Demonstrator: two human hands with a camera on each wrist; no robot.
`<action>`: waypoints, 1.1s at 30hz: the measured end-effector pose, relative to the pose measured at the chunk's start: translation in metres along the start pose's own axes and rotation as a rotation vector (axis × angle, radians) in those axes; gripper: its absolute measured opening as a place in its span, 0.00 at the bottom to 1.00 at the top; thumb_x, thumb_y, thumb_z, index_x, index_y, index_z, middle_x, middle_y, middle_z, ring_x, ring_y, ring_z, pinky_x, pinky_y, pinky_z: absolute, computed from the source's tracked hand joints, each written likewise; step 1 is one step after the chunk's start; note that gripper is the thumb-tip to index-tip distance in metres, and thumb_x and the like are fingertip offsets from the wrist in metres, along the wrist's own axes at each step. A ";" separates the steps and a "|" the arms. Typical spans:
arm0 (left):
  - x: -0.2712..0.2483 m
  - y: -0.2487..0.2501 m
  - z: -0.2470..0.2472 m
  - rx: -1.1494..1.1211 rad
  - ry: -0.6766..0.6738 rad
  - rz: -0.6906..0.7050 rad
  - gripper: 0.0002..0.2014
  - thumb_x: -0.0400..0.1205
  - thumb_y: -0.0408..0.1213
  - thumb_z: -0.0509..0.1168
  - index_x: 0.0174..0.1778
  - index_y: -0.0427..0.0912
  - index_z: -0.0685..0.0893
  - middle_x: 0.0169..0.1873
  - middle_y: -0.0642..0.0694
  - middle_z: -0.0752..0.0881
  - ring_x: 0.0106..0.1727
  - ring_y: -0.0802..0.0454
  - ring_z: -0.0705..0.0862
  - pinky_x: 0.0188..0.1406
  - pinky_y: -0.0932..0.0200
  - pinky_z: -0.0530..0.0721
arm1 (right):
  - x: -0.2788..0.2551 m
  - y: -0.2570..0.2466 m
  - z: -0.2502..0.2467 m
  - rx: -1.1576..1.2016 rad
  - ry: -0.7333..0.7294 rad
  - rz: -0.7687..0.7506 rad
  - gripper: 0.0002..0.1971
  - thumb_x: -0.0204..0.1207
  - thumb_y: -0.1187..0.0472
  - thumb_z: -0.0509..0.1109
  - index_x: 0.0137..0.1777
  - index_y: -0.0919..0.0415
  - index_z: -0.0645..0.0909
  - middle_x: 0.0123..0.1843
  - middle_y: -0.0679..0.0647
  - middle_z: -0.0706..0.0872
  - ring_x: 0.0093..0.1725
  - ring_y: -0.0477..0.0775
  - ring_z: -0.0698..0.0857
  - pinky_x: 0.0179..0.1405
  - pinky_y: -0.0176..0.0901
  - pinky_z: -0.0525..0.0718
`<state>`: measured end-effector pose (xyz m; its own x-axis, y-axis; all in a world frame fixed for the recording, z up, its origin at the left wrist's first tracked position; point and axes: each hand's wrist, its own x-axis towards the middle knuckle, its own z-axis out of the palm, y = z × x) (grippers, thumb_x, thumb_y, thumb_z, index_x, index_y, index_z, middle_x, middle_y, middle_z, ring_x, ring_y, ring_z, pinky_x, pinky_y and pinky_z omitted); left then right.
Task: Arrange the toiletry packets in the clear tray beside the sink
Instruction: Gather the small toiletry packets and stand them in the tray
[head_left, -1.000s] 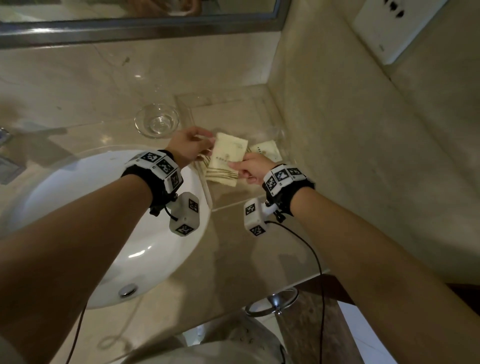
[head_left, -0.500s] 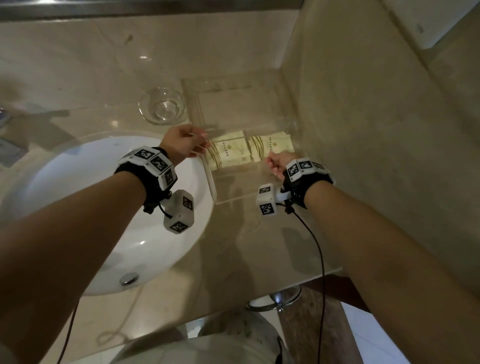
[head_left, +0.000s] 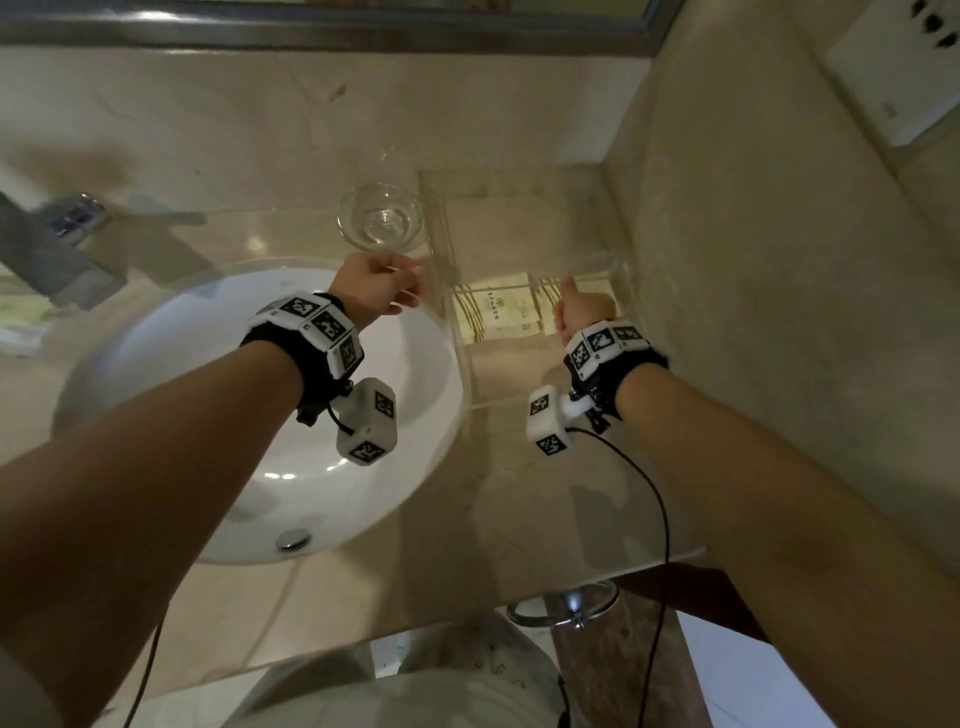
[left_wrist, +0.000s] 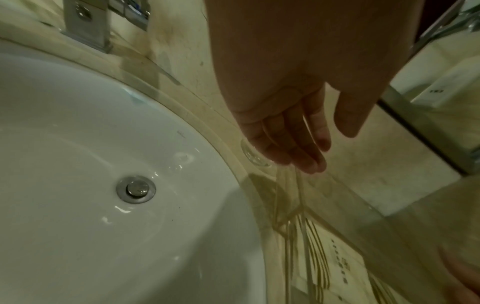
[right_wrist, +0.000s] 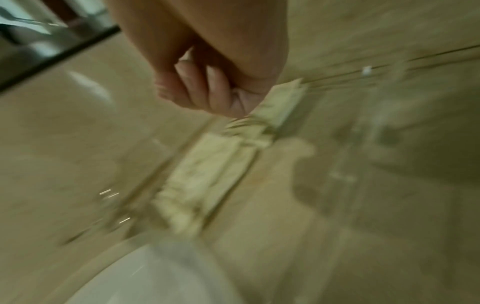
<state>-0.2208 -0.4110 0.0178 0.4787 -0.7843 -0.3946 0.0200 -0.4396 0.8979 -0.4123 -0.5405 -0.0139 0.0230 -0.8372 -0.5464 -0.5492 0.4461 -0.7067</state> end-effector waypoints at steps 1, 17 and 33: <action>-0.003 0.002 -0.006 -0.010 0.007 0.007 0.08 0.82 0.34 0.62 0.37 0.46 0.79 0.33 0.47 0.84 0.26 0.62 0.83 0.34 0.65 0.77 | -0.009 -0.009 0.011 0.002 -0.037 -0.047 0.26 0.81 0.43 0.60 0.24 0.58 0.71 0.23 0.50 0.75 0.14 0.44 0.71 0.20 0.37 0.67; -0.122 -0.080 -0.227 -0.113 0.451 -0.098 0.09 0.82 0.33 0.62 0.36 0.47 0.79 0.32 0.49 0.84 0.25 0.63 0.83 0.30 0.69 0.77 | -0.215 -0.050 0.260 -0.328 -0.604 -0.365 0.19 0.78 0.58 0.64 0.25 0.60 0.75 0.22 0.53 0.77 0.16 0.46 0.72 0.17 0.33 0.69; -0.237 -0.225 -0.321 -0.155 0.735 -0.410 0.10 0.81 0.31 0.62 0.54 0.31 0.82 0.33 0.44 0.84 0.27 0.56 0.83 0.32 0.64 0.77 | -0.300 0.028 0.350 -1.214 -0.872 -0.586 0.27 0.73 0.58 0.74 0.70 0.69 0.75 0.72 0.65 0.77 0.72 0.64 0.75 0.66 0.50 0.75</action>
<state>-0.0572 0.0137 -0.0279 0.8541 -0.0698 -0.5155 0.4099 -0.5199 0.7495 -0.1416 -0.1663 -0.0271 0.6718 -0.1776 -0.7191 -0.5907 -0.7143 -0.3754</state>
